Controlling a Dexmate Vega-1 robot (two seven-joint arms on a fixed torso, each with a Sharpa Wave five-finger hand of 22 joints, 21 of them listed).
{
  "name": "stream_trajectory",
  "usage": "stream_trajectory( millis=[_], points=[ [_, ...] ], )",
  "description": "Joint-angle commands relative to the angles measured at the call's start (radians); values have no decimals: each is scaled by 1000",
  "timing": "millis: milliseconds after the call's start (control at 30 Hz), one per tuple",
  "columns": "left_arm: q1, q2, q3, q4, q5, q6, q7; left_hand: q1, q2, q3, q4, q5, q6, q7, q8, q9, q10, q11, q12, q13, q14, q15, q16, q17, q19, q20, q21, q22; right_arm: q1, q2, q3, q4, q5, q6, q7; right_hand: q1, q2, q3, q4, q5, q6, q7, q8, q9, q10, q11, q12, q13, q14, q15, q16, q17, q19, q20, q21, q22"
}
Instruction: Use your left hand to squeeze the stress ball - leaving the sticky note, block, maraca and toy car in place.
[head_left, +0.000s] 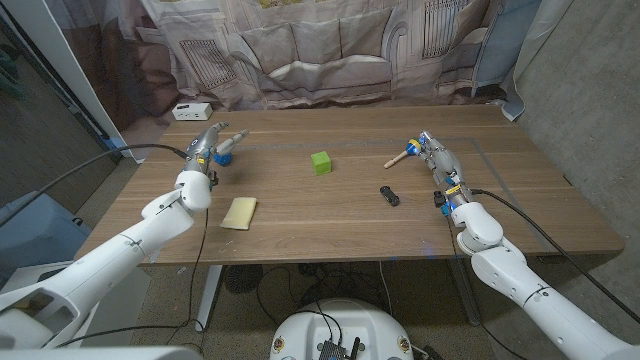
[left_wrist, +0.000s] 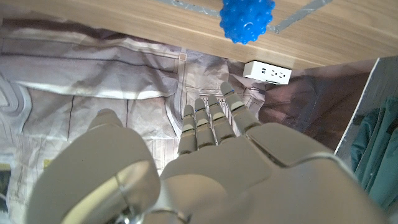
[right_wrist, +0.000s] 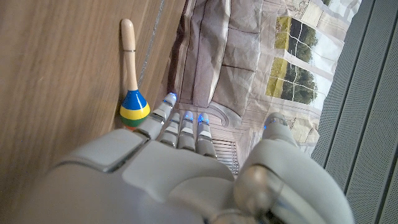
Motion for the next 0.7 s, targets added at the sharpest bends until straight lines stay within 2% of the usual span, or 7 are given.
stream_trajectory(
  millis=[33, 100, 200, 367, 533, 600, 700],
  points=[
    [88, -39, -91, 0, -127, -253, 52, -13, 0, -1, 5, 4, 12, 2, 8, 3, 3, 5, 5, -1, 2, 4, 2, 3, -4, 0, -3, 3, 4, -1, -7, -7, -39, 16, -17, -4, -7, -8, 0, -3, 11, 0, 4, 4, 11, -2, 4, 3, 11, 1, 3, 6, 10, -5, 4, 2],
    [87, -57, -89, 30, -131, -327, 54, -15, 0, -2, 6, 4, 19, 6, 10, 3, 3, 5, 5, -3, 4, 6, 3, 2, -4, -1, -4, 3, 9, 11, -11, 10, -35, 32, -8, -6, -8, -9, 1, -3, 11, 0, 3, 4, 12, -2, 4, 3, 12, -1, 3, 6, 12, -6, 5, 2],
    [86, -83, -86, 47, -137, -381, 51, -18, 0, -3, 6, 4, 29, 5, 13, 3, 7, 6, 7, -5, 7, 6, 4, 2, -3, 0, -6, 2, 17, 26, -17, 23, -9, 38, 14, -9, -10, -10, 2, -3, 11, 1, 3, 4, 12, 0, 4, 3, 14, 0, 4, 6, 15, -6, 6, 2],
    [54, -130, -71, 108, -180, -455, -5, -19, 1, -4, 5, 5, 36, 6, 14, 2, 14, 8, 10, -8, 12, 7, 5, 1, -1, 0, -7, 2, 25, 28, -14, 30, -25, 58, 10, -13, -13, -13, 4, -2, 11, 1, 3, 4, 13, -1, 4, 3, 15, -1, 4, 7, 18, -5, 6, 2],
    [47, -148, -66, 104, -228, -462, -68, -20, 3, -3, 4, 5, 36, 9, 12, 2, 15, 11, 10, -11, 13, 10, 5, 0, -1, 0, -9, 2, 45, 32, -9, 73, 20, 88, 72, -22, -18, -18, 7, -2, 12, 0, 2, 4, 23, -4, 7, 3, 26, 0, 8, 7, 28, -5, 9, 2],
    [42, -152, -65, 99, -257, -461, -107, -20, 3, -3, 4, 5, 34, 9, 11, 2, 14, 15, 9, -12, 12, 10, 5, 0, -2, 1, -10, 2, 49, 39, -7, 86, 46, 98, 96, -25, -20, -21, 8, -2, 23, -11, 6, 4, 24, -4, 7, 3, 27, -1, 8, 7, 29, -5, 8, 2],
    [34, -137, -57, 64, -306, -412, -191, -23, 5, -4, 3, 6, 14, 12, 0, 1, -4, 17, 3, -18, -4, 15, -2, -1, -11, 5, -18, 2, 52, 31, -9, 85, 29, 100, 95, -29, -22, -23, 9, -1, 46, -19, 14, 5, 28, -2, 7, 3, 25, 0, 7, 7, 28, -4, 6, 2]
  ],
)
